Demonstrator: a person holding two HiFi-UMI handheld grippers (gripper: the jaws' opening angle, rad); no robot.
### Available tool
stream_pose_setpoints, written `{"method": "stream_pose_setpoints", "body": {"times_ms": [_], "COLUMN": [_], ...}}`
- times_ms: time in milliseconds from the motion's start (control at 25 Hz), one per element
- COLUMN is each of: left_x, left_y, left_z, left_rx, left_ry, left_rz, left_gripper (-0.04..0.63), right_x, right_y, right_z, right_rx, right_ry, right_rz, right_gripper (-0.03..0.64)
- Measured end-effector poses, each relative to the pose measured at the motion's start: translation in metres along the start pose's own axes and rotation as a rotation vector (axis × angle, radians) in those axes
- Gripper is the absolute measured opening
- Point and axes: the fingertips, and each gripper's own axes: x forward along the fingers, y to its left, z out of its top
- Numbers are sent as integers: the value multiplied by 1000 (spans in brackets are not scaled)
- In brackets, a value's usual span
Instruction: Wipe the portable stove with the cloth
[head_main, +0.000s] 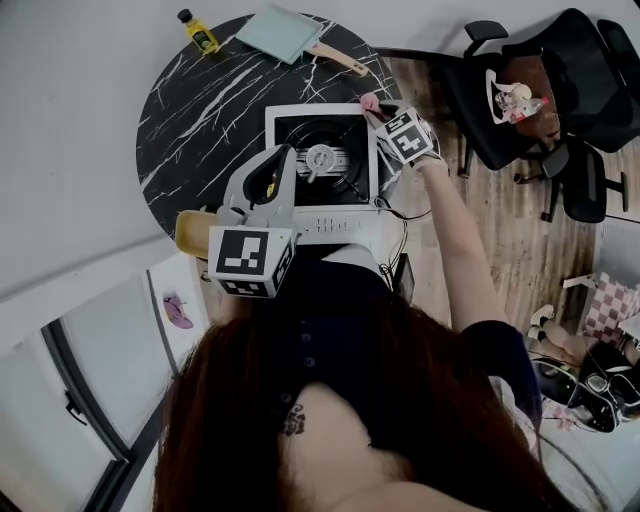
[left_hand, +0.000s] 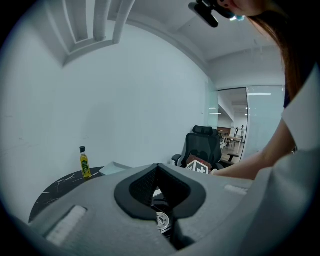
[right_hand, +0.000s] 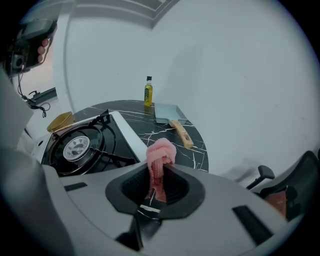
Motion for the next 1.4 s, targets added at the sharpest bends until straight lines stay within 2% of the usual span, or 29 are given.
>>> {"method": "stream_pose_setpoints", "body": {"times_ms": [600,1040,1400], "left_x": [3,-2,-3], "left_y": [-13,-6,-8], "left_z": [2,5,3], "left_rx": [-3,-15,-29], "left_ry": [-12,-25,-28], "left_rz": [-47,-44,-71], "left_gripper": [11,11,11], "right_x": [-16,-25,-30], "right_y": [18,30,43], "right_z": [-16,-24,-31], "right_rx": [84,84,94], "right_ry": [35,42,49], "right_rz": [-30,-59,-65], "right_gripper": [58,58,58]}}
